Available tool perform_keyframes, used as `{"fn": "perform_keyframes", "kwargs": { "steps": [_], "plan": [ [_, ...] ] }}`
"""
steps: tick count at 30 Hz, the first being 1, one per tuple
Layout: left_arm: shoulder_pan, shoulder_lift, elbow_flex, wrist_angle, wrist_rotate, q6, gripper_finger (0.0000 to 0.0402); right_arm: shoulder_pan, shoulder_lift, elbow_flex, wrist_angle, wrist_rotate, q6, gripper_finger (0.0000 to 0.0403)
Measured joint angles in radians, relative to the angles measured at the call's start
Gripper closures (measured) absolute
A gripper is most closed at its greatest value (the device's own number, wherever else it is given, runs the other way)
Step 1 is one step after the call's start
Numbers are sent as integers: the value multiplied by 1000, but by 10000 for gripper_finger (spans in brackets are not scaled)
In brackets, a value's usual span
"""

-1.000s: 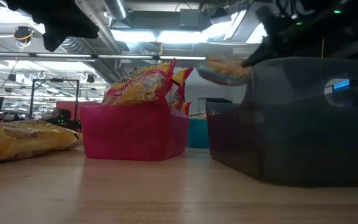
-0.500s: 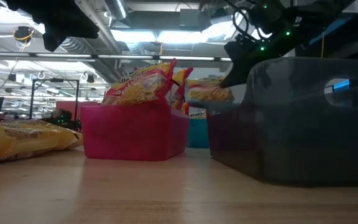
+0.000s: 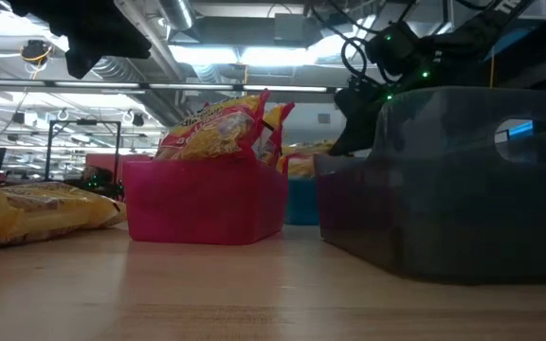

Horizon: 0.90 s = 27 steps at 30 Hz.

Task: Sort Maruchan noodles
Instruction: Put the blue bag into the blue bin

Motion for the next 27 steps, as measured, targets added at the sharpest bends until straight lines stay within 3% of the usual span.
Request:
{"fn": "perform_keyframes", "kwargs": {
  "steps": [4, 22, 27],
  "plan": [
    [0, 0, 0, 3, 0, -3, 349, -1, 28, 0, 76, -12, -1, 403],
    [0, 0, 0, 6, 0, -9, 349, 0, 132, 1, 124, 22, -15, 403],
    [0, 0, 0, 5, 0, -30, 349, 0, 153, 27, 58, 47, -43, 403]
  ]
}}
